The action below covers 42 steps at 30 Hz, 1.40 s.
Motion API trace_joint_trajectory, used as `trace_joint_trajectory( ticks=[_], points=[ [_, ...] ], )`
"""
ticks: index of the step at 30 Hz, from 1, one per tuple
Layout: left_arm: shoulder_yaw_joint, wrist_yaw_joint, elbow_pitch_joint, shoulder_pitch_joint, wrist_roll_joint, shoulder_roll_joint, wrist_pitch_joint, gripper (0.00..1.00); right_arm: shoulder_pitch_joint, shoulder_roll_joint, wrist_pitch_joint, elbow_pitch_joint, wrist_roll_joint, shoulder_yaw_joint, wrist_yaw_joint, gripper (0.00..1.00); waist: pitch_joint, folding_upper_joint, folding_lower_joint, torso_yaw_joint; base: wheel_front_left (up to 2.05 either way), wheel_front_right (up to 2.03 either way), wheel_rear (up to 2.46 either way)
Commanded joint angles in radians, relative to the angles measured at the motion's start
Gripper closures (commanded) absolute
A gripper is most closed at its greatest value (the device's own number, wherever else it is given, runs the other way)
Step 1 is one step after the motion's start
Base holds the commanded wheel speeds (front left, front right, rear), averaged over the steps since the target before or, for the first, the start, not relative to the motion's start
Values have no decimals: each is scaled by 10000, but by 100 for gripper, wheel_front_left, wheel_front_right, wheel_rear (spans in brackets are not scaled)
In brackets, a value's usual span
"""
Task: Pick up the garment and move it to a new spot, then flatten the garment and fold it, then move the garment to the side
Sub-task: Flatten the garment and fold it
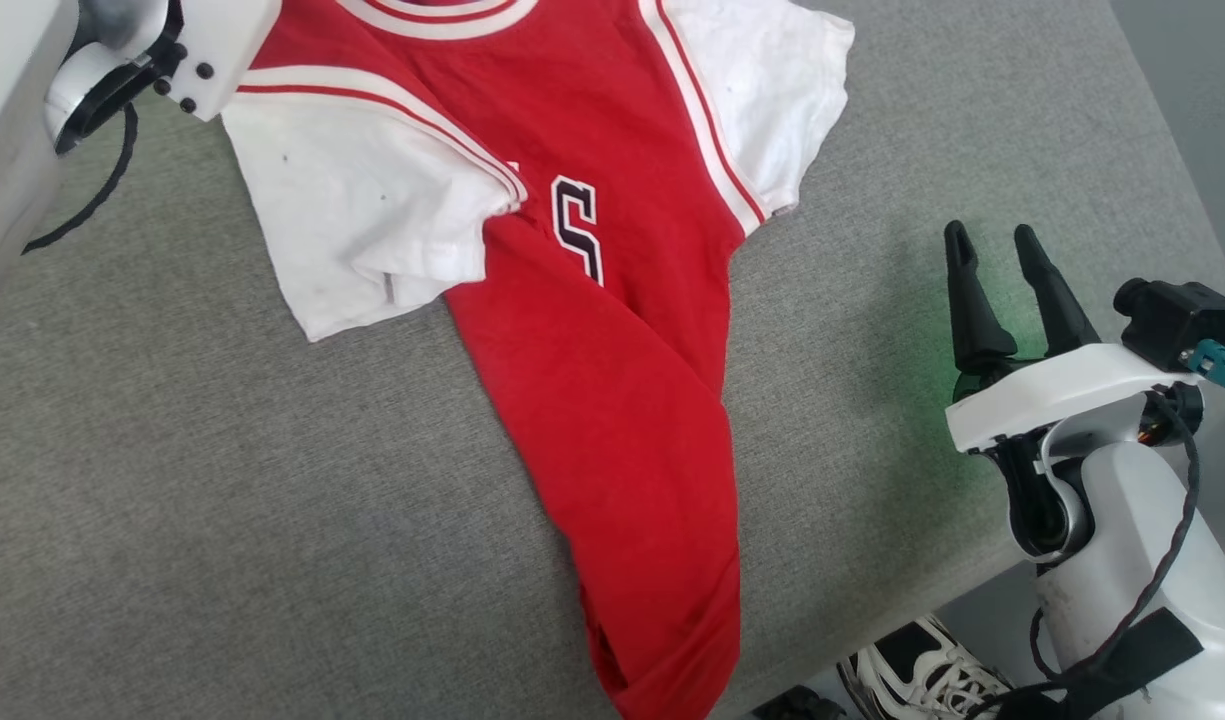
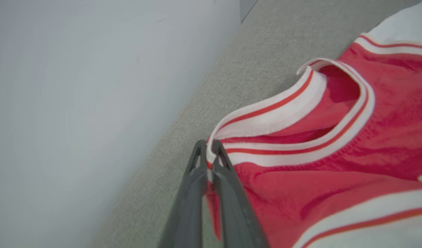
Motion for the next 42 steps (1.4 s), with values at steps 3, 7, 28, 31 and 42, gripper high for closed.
trace_joint_trajectory(
  ticks=[3, 7, 28, 31, 42],
  points=[
    [-65, 30, 701, 22, -23, -182, -391, 100, -110, -2, -115, 146, 100, 110, 1, 0, 82, 0, 0, -93, 0, 0, 0],
    [-211, 29, 1300, 405, -226, -328, -512, 3, -121, -94, -183, 286, 127, 142, 1, 0, 4, 0, 0, 44, 0, 0, 0],
    [133, 235, -720, 1873, -4259, 26, 1998, 0, 134, -591, 35, -33, -303, -105, 1, 0, -922, 0, 0, 1359, 0, 0, 0],
    [258, 434, -1287, 2312, -5068, 117, 2675, 0, 234, -592, 114, -219, -364, -177, 1, 0, -983, 0, 0, 1321, 0, 0, 0],
    [529, 1654, -1644, 3210, -6289, 343, 3560, 0, 550, -369, 383, -659, -471, -353, 1, 0, -682, 0, 0, 772, 0, 0, 0]
  ],
)
